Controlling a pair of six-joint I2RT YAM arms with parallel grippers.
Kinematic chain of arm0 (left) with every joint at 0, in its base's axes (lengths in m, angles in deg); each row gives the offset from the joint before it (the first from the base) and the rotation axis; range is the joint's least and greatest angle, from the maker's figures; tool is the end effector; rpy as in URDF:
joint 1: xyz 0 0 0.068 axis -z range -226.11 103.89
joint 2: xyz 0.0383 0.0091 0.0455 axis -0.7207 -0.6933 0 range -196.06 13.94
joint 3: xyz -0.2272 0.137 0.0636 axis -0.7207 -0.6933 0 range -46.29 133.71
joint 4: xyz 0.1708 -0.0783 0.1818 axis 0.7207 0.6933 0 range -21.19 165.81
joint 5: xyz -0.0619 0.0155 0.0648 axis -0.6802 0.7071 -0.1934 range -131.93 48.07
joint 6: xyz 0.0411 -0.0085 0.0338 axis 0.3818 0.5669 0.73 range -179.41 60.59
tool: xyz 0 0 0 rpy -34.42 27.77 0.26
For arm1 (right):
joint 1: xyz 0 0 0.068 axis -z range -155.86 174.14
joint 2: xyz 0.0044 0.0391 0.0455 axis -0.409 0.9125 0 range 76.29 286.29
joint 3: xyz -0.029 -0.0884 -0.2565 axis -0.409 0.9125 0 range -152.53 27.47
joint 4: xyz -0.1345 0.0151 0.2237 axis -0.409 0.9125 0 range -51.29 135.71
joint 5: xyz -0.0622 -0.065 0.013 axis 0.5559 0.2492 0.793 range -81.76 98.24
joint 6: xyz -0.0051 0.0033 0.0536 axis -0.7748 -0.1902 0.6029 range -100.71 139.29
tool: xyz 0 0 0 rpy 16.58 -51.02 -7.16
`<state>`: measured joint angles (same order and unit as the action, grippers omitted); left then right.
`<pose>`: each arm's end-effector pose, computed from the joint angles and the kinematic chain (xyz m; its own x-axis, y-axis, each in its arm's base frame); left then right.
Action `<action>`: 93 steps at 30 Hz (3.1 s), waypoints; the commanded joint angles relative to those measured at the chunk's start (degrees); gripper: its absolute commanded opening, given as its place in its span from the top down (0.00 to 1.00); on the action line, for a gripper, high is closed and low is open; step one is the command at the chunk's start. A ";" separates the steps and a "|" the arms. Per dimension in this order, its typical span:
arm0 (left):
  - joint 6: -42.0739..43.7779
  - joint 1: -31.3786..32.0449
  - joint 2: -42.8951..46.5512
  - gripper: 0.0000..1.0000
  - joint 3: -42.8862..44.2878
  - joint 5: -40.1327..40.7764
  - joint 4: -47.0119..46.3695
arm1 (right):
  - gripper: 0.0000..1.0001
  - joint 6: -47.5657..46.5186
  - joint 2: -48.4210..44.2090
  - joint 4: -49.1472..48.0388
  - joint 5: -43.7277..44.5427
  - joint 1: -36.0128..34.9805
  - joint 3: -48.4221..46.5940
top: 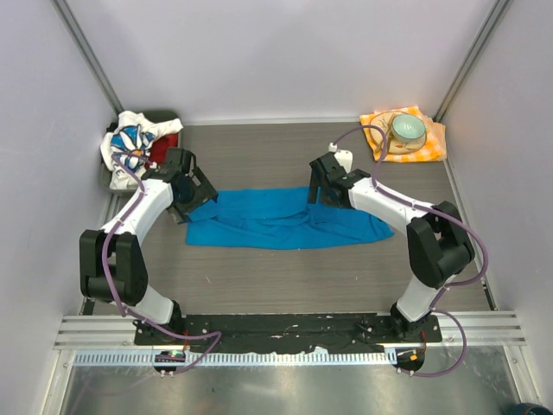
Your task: Fold and stack the t-shirts
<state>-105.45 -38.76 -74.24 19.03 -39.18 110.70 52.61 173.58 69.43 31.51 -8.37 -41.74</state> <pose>0.3051 -0.0376 0.2385 -0.7001 -0.6346 -0.3271 -0.5712 0.7728 -0.2768 0.3055 0.1780 0.2217 -0.7792 0.1019 -0.6185 0.1280 0.9918 0.0022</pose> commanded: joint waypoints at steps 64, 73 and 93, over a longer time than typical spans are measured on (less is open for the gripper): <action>1.04 -0.41 5.30 0.00 -2.74 -1.34 -1.90 | 0.10 1.04 -7.30 9.80 20.07 0.17 12.34; 1.13 -0.41 5.74 0.00 -3.27 -1.34 -1.81 | 0.10 3.24 -8.43 10.24 14.54 0.08 15.59; 0.51 -0.41 7.15 0.00 -5.38 -2.57 -2.95 | 0.10 5.36 -13.72 10.34 11.23 -3.88 10.77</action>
<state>-105.41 -38.76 -68.93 13.79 -41.04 108.91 58.25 160.84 84.20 43.29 -13.22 -26.48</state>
